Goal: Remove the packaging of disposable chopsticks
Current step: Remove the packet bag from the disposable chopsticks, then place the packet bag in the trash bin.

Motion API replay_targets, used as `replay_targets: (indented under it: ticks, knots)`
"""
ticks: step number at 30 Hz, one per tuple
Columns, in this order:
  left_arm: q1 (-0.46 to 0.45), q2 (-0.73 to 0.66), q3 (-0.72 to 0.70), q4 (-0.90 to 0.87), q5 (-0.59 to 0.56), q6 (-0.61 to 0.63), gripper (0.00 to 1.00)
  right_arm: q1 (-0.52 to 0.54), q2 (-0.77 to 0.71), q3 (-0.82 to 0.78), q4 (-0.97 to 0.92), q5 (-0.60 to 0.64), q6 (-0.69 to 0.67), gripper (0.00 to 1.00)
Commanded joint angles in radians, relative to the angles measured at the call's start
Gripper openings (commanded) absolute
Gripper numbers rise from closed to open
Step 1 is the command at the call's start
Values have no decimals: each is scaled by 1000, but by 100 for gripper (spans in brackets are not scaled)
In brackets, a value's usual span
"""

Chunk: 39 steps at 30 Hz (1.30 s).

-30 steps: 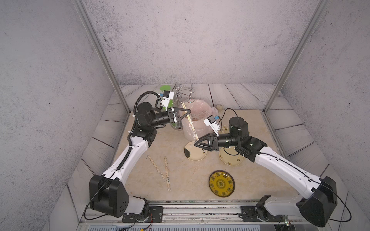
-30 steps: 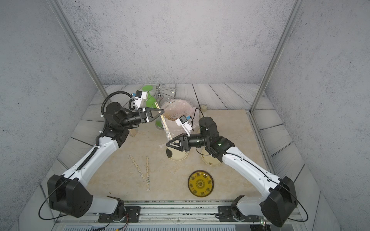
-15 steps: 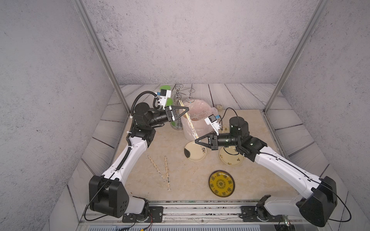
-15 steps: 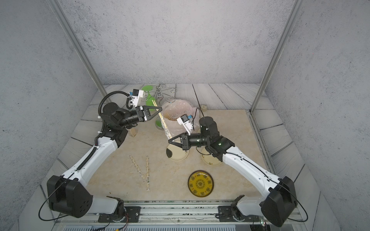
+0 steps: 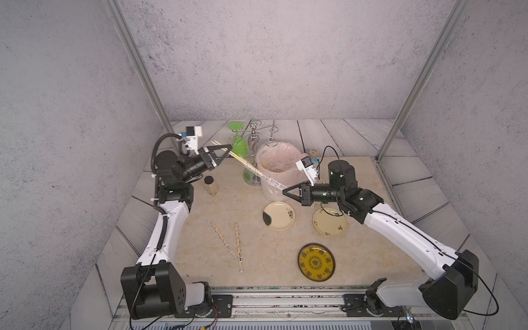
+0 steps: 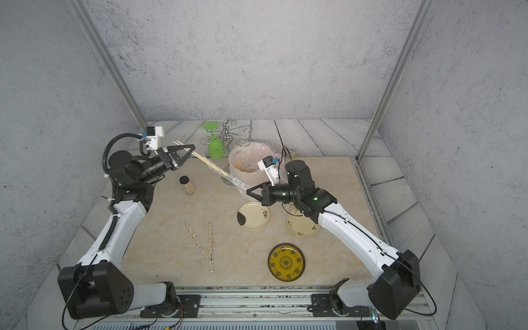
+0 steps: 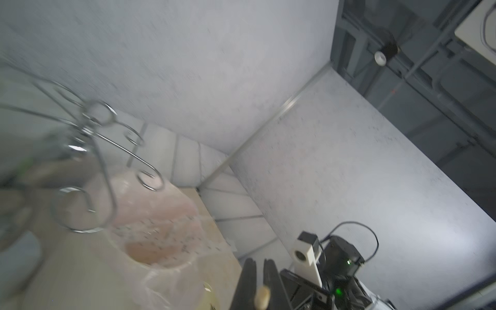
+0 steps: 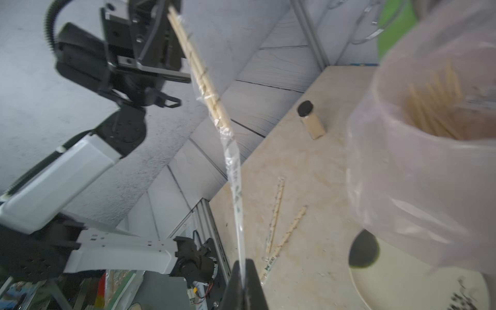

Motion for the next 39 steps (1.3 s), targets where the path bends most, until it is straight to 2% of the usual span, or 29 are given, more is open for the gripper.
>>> replay_targets:
  ticks: [1,4,8,13,17,19,23,28,39]
  knots:
    - [57,6,-12,214,-70,-122,0,-14,28,22,-127,-27,-34,0]
    - [65,19,-11,264,-62,-165,0,-15,42,27,-112,-61,-20,0]
    - [74,8,-14,245,-60,-143,0,-22,41,82,-185,25,-57,0]
    - [81,-20,-8,168,-55,-67,0,-73,109,313,-484,219,-144,0]
    - [81,-38,-9,92,-64,-7,0,-80,211,561,-784,503,-302,0]
    - [82,-38,-9,93,-62,-11,0,-85,267,660,-885,563,-345,0]
    - [82,-41,-8,96,-57,-8,0,-86,396,865,-1038,556,-388,0]
    - [81,-46,-4,66,-57,17,0,-84,537,1087,-1169,605,-405,0]
    - [82,-37,-5,61,-57,16,0,-40,731,1331,-1217,618,-421,6]
